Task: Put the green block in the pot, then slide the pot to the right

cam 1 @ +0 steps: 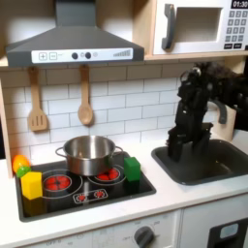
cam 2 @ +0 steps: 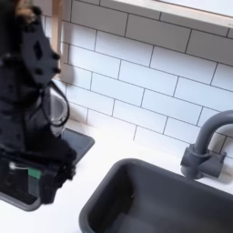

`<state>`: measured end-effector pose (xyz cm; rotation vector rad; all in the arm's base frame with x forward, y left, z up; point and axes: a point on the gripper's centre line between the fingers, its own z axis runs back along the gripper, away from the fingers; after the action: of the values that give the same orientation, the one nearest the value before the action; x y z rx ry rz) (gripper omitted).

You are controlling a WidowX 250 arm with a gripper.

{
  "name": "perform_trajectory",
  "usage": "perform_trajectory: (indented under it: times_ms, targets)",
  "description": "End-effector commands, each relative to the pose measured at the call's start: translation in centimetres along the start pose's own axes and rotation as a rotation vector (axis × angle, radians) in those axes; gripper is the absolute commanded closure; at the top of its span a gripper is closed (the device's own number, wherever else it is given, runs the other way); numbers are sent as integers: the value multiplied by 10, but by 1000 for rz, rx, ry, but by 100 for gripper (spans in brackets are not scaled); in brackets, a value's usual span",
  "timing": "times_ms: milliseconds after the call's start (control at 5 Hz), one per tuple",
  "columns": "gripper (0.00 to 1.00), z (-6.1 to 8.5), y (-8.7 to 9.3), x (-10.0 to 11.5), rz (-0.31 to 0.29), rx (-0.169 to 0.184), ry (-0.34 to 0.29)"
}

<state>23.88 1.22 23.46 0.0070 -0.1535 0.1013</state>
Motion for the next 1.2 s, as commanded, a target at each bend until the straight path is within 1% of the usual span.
perform_trajectory:
  times_ms: [0, 200, 400, 600, 800, 1000]
  targets:
    - [0, -9, 13, 40, -6, 23, -30]
    - [0, -14, 21, 50, 12, 31, -29]
    - [0, -18, 32, 64, 15, 45, -34]
    - [0, -24, 36, 77, 15, 45, -34]
    - [0, -32, 39, 90, 14, 51, -34]
    - [0, -43, 38, 101, 1, 50, -27]
